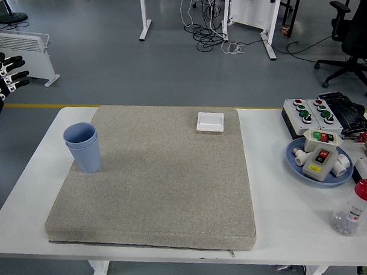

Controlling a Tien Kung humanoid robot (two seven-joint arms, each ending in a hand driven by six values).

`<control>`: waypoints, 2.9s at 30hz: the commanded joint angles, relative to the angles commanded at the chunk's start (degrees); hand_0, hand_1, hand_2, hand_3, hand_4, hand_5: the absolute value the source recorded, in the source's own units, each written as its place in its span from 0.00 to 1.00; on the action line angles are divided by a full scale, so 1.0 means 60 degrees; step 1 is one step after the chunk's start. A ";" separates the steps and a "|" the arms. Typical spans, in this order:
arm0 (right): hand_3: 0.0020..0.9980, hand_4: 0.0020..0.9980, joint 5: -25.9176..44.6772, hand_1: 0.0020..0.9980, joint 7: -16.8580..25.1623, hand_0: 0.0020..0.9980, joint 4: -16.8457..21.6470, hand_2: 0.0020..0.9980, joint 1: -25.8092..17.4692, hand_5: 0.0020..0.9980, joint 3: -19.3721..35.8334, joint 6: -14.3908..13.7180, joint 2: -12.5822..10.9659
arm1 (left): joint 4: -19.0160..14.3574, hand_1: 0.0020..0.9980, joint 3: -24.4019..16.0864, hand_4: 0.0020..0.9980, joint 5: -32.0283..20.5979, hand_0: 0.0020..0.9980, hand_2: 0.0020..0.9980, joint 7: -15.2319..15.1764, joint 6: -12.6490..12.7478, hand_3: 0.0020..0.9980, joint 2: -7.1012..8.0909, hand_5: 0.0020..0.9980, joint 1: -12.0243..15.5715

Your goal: Push cup pick cup insert cup

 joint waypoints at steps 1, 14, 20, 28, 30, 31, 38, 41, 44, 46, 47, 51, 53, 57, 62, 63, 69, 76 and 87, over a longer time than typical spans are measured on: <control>0.58 0.12 -0.0001 0.65 0.0001 0.73 0.0000 0.65 0.0003 0.46 0.0005 0.0000 0.0000 | -0.0062 0.78 -0.0239 0.62 -0.0372 0.76 0.82 0.0071 -0.0016 0.74 -0.0041 1.00 0.0186; 0.58 0.12 -0.0172 0.65 0.0025 0.73 0.0000 0.65 0.0013 0.46 0.0199 -0.0002 0.0026 | -0.1002 0.77 -0.2391 0.63 -0.4705 0.77 0.81 0.1309 -0.0888 0.73 -0.1977 1.00 0.2630; 0.58 0.12 -0.0240 0.65 0.0016 0.72 0.0000 0.65 0.0034 0.46 0.0234 0.0009 0.0006 | -0.1034 0.77 -0.2657 0.63 -0.4377 0.77 0.81 0.1230 -0.1158 0.73 -0.2613 1.00 0.3091; 0.58 0.12 -0.0236 0.65 0.0015 0.72 0.0000 0.65 0.0071 0.46 0.0205 0.0021 -0.0038 | -0.0714 0.77 -0.2530 0.63 -0.3756 0.78 0.81 0.0562 -0.1174 0.73 -0.3070 1.00 0.3364; 0.58 0.12 -0.0222 0.65 0.0014 0.72 0.0000 0.65 0.0084 0.46 0.0193 0.0021 -0.0054 | -0.0557 0.77 -0.2351 0.63 -0.3746 0.78 0.81 0.0215 -0.1133 0.73 -0.3095 1.00 0.3384; 0.58 0.12 -0.0220 0.65 0.0013 0.72 0.0000 0.64 0.0090 0.46 0.0190 0.0020 -0.0062 | -0.0483 0.80 -0.2250 0.63 -0.3743 0.79 0.83 -0.0009 -0.1114 0.72 -0.3103 1.00 0.3390; 0.58 0.12 -0.0202 0.65 0.0022 0.72 0.0000 0.64 0.0082 0.46 0.0175 0.0025 -0.0070 | 0.0202 0.81 -0.1775 0.62 -0.3841 0.79 0.83 -0.0554 -0.1562 0.72 -0.3452 1.00 0.3197; 0.58 0.12 -0.0211 0.65 0.0021 0.72 0.0000 0.64 0.0075 0.46 0.0168 0.0026 -0.0074 | 0.0372 0.81 -0.1664 0.62 -0.3816 0.79 0.83 -0.0613 -0.1581 0.72 -0.3447 1.00 0.3110; 0.58 0.12 -0.0209 0.65 0.0016 0.72 0.0000 0.64 0.0062 0.46 0.0153 0.0023 -0.0073 | 0.0528 0.81 -0.1644 0.62 -0.3803 0.79 0.83 -0.0620 -0.1587 0.72 -0.3461 1.00 0.3044; 0.58 0.12 -0.0207 0.65 0.0013 0.72 0.0000 0.64 0.0050 0.46 0.0140 0.0020 -0.0070 | 0.0615 0.81 -0.1685 0.62 -0.3796 0.79 0.83 -0.0608 -0.1603 0.72 -0.3503 1.00 0.3015; 0.58 0.12 -0.0217 0.65 0.0008 0.72 0.0000 0.64 0.0044 0.46 0.0137 0.0019 -0.0068 | 0.0653 0.81 -0.1696 0.62 -0.3803 0.79 0.83 -0.0602 -0.1609 0.72 -0.3520 1.00 0.3005; 0.58 0.12 -0.0268 0.65 -0.0007 0.72 0.0000 0.65 0.0015 0.46 0.0128 0.0017 -0.0059 | 0.0745 0.81 -0.1726 0.62 -0.3787 0.79 0.83 -0.0588 -0.1634 0.72 -0.3567 1.00 0.2998; 0.58 0.12 -0.0289 0.65 -0.0017 0.72 0.0000 0.65 -0.0001 0.46 0.0125 0.0014 -0.0053 | 0.0762 0.81 -0.1730 0.62 -0.3777 0.79 0.83 -0.0591 -0.1642 0.72 -0.3577 1.00 0.2995; 0.58 0.12 -0.0307 0.65 -0.0038 0.72 0.0000 0.65 -0.0024 0.46 0.0084 0.0012 -0.0038 | 0.0791 0.81 -0.1776 0.62 -0.3741 0.80 0.83 -0.0593 -0.1662 0.71 -0.3587 1.00 0.2993; 0.58 0.12 -0.0314 0.65 -0.0058 0.72 0.0000 0.65 -0.0050 0.46 0.0037 0.0012 -0.0029 | 0.0835 0.80 -0.1825 0.62 -0.3688 0.80 0.83 -0.0574 -0.1696 0.71 -0.3597 1.00 0.3019; 0.58 0.12 -0.0308 0.65 -0.0061 0.72 0.0000 0.65 -0.0055 0.46 0.0021 0.0013 -0.0025 | 0.0844 0.80 -0.1830 0.62 -0.3652 0.80 0.83 -0.0571 -0.1707 0.71 -0.3598 1.00 0.3018; 0.58 0.12 -0.0307 0.65 -0.0089 0.72 0.0000 0.65 -0.0091 0.46 -0.0033 0.0015 -0.0003 | 0.0928 0.80 -0.1946 0.62 -0.3375 0.80 0.82 -0.0556 -0.1775 0.70 -0.3612 1.00 0.3030; 0.58 0.12 -0.0319 0.65 -0.0105 0.72 0.0000 0.65 -0.0101 0.46 -0.0085 0.0021 -0.0005 | 0.1017 0.80 -0.2223 0.62 -0.3308 0.80 0.82 -0.0538 -0.1857 0.70 -0.3589 1.00 0.3208; 0.58 0.12 -0.0346 0.65 -0.0066 0.72 0.0000 0.65 -0.0064 0.46 -0.0006 0.0001 -0.0062 | 0.0970 0.81 -0.2602 0.62 -0.3307 0.81 0.82 -0.0575 -0.2059 0.70 -0.3531 1.00 0.3405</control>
